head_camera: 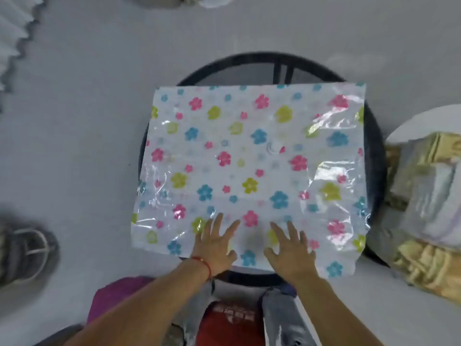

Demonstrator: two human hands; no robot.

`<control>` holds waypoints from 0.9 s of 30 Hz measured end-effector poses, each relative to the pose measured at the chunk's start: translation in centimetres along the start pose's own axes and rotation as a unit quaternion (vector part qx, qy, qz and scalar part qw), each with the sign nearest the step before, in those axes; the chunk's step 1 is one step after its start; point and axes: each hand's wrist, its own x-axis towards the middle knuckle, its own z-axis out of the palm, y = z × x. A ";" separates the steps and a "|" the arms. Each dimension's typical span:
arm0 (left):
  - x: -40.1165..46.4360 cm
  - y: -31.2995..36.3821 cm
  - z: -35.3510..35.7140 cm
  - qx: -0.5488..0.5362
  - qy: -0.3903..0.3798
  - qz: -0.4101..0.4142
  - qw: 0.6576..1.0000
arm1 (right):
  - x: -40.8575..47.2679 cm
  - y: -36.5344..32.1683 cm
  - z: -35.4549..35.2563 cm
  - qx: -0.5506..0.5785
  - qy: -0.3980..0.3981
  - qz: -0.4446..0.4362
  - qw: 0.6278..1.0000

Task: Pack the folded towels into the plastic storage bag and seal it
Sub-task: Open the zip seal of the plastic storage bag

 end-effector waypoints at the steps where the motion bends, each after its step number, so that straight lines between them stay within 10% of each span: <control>1: 1.6 -0.2 1.3 0.035 0.033 0.032 0.998 | 1.5 0.2 1.5 -0.048 0.030 -0.018 0.998; 9: 9.4 -3.3 8.6 0.136 0.300 0.137 0.934 | 10.3 2.1 11.0 -0.125 0.373 -0.083 0.916; 21: 9.3 -4.3 10.2 0.130 0.375 0.183 0.899 | 10.4 2.8 12.4 -0.110 0.437 -0.115 0.885; 27: 9.6 -4.4 10.9 0.102 0.405 0.180 0.891 | 9.5 3.0 13.3 -0.092 0.489 -0.277 0.822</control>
